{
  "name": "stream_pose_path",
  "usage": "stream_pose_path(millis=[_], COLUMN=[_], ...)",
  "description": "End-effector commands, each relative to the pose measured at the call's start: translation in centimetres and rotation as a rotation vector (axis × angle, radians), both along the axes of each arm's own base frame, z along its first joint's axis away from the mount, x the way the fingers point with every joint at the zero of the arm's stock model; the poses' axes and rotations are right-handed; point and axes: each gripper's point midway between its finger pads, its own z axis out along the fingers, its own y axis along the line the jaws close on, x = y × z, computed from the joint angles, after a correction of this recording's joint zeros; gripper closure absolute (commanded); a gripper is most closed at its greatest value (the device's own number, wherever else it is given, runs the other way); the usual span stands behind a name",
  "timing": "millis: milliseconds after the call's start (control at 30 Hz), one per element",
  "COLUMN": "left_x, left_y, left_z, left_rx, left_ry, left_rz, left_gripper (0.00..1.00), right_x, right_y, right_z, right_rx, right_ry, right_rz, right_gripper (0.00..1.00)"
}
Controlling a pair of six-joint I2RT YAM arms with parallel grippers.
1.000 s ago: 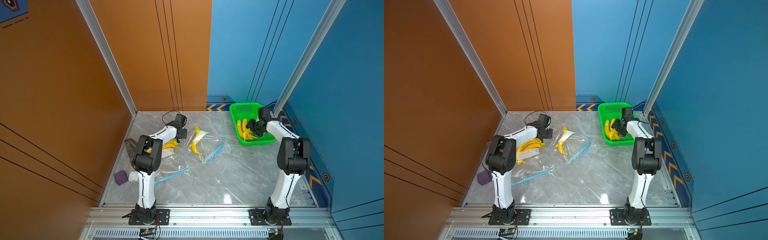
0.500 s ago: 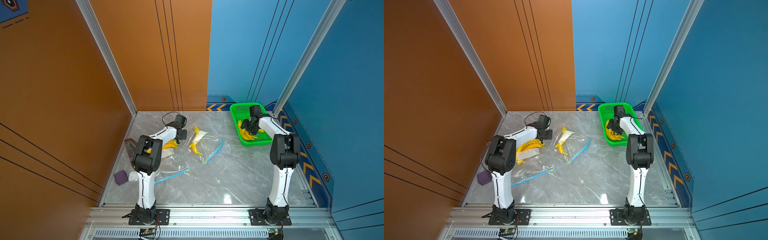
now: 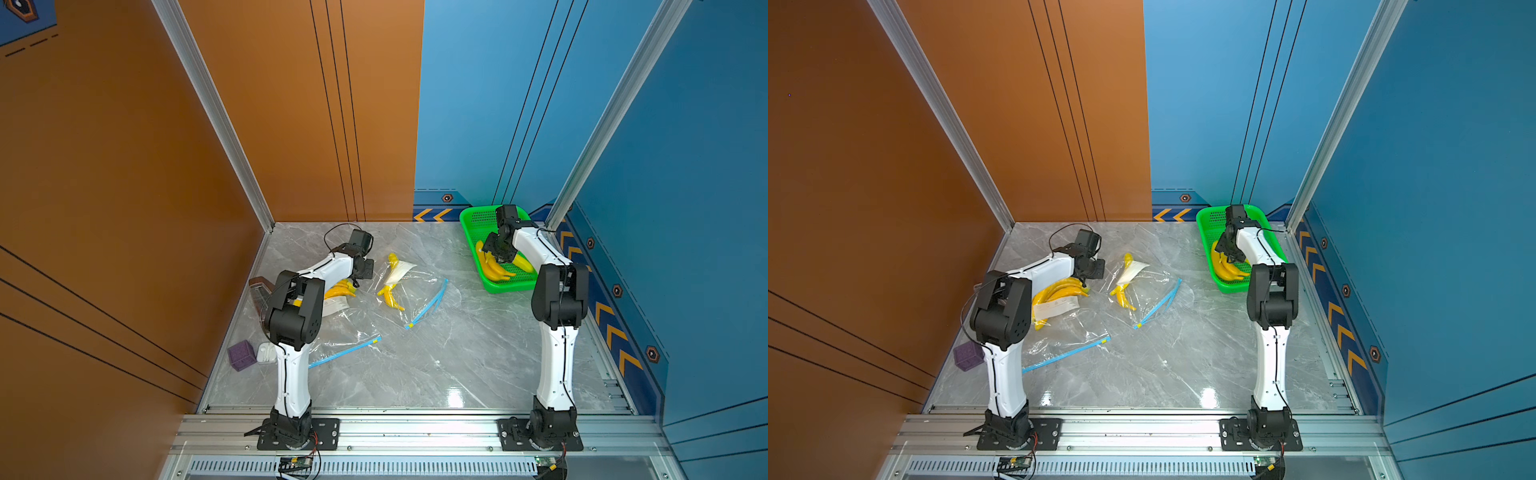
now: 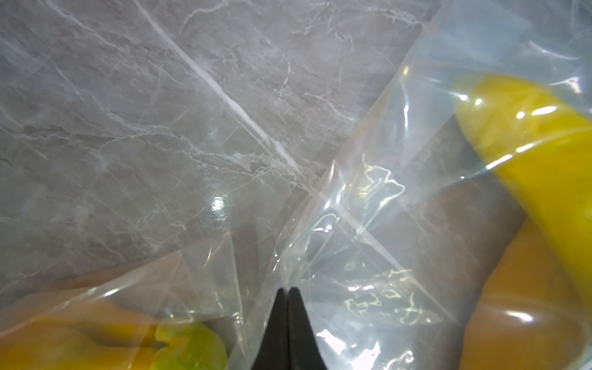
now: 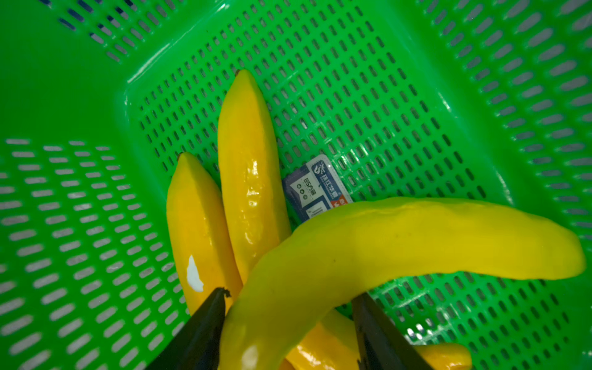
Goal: Open the zip-top bag and take out the banana
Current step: Place the banana in the basket.
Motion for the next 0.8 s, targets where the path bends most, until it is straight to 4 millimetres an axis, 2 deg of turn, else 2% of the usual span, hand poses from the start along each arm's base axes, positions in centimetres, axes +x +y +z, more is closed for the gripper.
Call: stream_pose_path(millis=[0, 100, 267, 500, 633, 667, 767], left_x=[-0.6, -0.6, -0.7, -0.7, -0.6, -0.6, -0.6], left_y=[0.2, 0.2, 0.3, 0.3, 0.4, 0.4, 0.4], left_z=[1.0, 1.0, 0.9, 1.0, 1.1, 1.1, 1.2], left_rx=[0.009, 0.01, 0.015, 0.016, 0.017, 0.016, 0.014], left_ry=[-0.003, -0.004, -0.003, -0.005, -0.006, -0.006, -0.007], left_rz=[-0.002, -0.002, -0.001, -0.003, -0.003, -0.004, -0.004], left_gripper=[1.0, 1.0, 1.0, 1.0, 1.0, 1.0, 1.0], right_x=[-0.9, -1.3, -2.1, -4.6, -6.5, -7.9, -9.8], right_y=[-0.7, -0.7, 0.3, 2.0, 3.5, 3.5, 3.9], right_z=[-0.7, -0.8, 0.6, 2.8, 3.5, 3.6, 3.3], right_rx=[-0.056, -0.063, -0.085, -0.116, -0.136, -0.143, -0.174], right_ry=[0.057, 0.073, 0.064, 0.064, 0.089, 0.111, 0.162], right_rz=[-0.017, -0.009, 0.042, 0.178, 0.355, 0.399, 0.55], right_gripper=[0.42, 0.51, 0.67, 0.7, 0.69, 0.69, 0.65])
